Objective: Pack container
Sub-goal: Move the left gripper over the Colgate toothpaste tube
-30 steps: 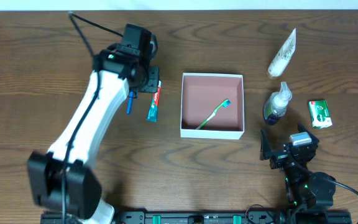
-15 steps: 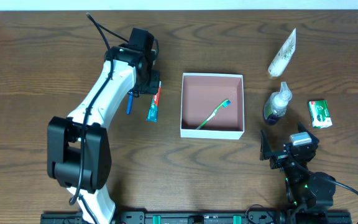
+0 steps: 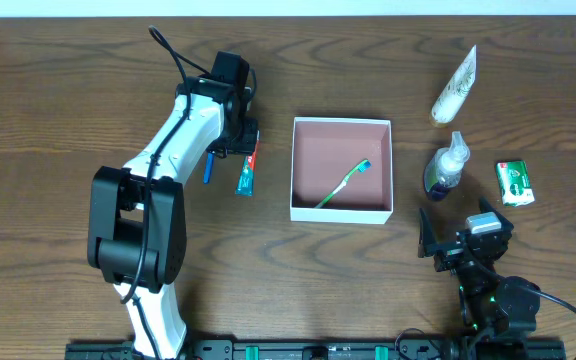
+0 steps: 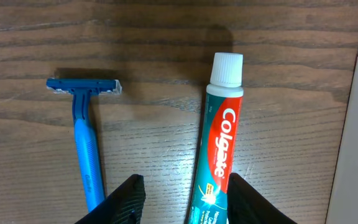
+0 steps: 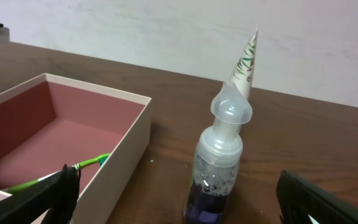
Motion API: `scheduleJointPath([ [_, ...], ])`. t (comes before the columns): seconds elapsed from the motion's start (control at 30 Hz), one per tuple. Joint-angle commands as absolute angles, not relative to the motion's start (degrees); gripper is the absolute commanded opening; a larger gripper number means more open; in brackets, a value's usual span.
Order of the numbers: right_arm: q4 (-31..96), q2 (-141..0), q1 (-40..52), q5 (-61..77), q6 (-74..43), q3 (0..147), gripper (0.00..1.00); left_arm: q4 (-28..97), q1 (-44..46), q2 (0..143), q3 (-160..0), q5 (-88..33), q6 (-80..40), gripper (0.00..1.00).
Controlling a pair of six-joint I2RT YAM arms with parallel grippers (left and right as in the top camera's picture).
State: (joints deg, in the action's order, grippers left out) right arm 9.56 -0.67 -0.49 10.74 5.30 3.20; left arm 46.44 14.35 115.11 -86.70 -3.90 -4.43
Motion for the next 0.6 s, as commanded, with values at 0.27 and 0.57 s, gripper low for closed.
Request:
scheduleJointPath([
  [0.27,9.6,-0.3,-0.9,10.9,5.8,3.0,0.99,45.9,14.2,115.9,-86.3,-6.0,-1.5,0.44],
  [0.57,9.6,-0.3,-0.9,11.0,5.8,3.0,0.99,45.9,14.2,115.9,-85.4,-6.0,-0.4,0.44],
])
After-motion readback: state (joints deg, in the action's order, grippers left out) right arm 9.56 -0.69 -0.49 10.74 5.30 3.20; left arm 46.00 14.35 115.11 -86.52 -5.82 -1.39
